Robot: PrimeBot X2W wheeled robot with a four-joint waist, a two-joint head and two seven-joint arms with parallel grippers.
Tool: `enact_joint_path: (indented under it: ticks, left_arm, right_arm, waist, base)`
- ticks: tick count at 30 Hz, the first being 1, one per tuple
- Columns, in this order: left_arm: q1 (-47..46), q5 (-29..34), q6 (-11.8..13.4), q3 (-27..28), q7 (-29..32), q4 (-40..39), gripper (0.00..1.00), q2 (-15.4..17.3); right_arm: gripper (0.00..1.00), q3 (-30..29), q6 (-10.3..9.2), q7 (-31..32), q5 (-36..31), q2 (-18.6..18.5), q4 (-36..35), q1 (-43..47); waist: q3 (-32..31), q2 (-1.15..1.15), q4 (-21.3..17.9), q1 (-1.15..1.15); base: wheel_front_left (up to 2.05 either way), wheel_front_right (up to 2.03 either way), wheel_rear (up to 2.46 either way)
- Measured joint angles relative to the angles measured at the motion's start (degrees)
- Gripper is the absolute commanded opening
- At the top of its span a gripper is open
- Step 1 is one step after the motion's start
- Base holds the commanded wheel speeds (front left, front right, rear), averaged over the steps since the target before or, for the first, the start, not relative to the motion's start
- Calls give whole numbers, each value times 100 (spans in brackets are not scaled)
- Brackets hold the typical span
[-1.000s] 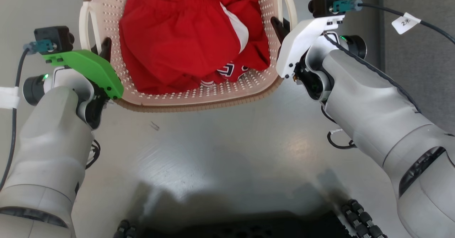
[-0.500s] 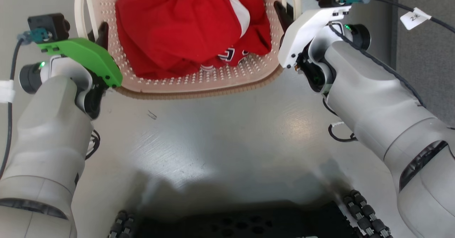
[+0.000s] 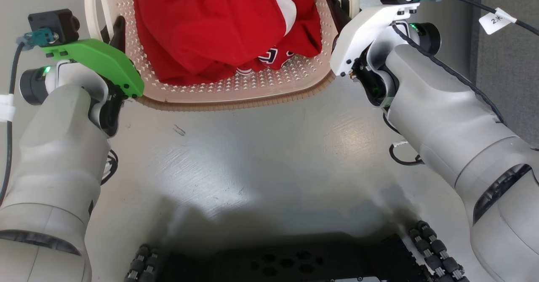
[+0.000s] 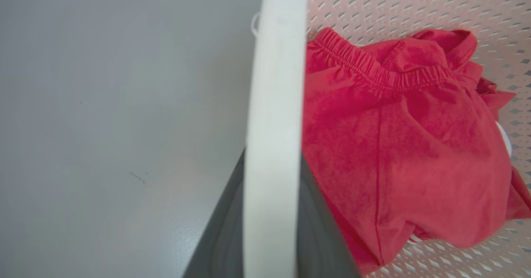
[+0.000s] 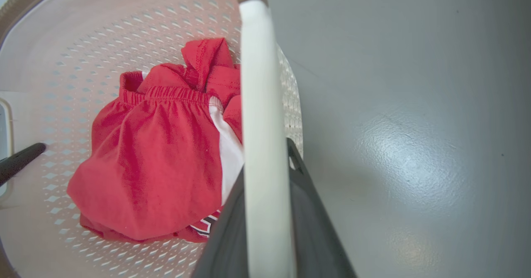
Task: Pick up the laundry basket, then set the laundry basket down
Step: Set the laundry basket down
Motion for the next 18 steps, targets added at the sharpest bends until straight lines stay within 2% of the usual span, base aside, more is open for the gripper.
enact_joint_path:
  ticks: [11, 12, 13, 14, 15, 16, 17, 18]
  left_arm:
    - [-79, 8, -1, -19, -73, 81, 0, -22]
    - [-83, 8, -1, -21, -78, 87, 6, -24]
    - [-91, 8, -1, -23, -87, 93, 33, -26]
    - [-98, 9, -1, -24, -94, 98, 49, -30]
    - [-103, 9, -1, -25, -94, 107, 85, -30]
    - [-111, 13, -1, -26, -96, 127, 100, -24]
    - [-122, 16, 0, -26, -102, 156, 100, -14]
    - [-126, 16, 0, -25, -118, 180, 100, 16]
  right_arm:
    - [0, 4, 1, -65, 1, 1, 8, -36]
    - [0, 5, 1, -66, 2, 1, 10, -42]
    - [16, 8, 1, -66, 7, 1, 14, -51]
    - [31, 9, 1, -70, 9, 1, 18, -60]
    - [44, 9, 9, -76, 9, -1, 18, -73]
    - [67, 9, 52, -102, 9, -12, 18, -85]
    - [100, 9, 59, -123, 9, -33, 18, -97]
    - [100, 8, 58, -123, 10, -53, 26, -109]
  waist:
    - [96, 0, 8, 0]
    - [103, 0, 9, 0]
    - [108, 0, 10, 0]
    - [112, 0, 10, 0]
    - [116, 0, 10, 0]
    - [118, 0, 10, 0]
    - [119, 0, 11, 0]
    - [121, 0, 11, 0]
  base:
    - [0, 0, 0]
    - [0, 0, 0]
    - [0, 0, 0]
    - [0, 0, 0]
    - [0, 0, 0]
    - [0, 0, 0]
    - [0, 0, 0]
    - [0, 0, 0]
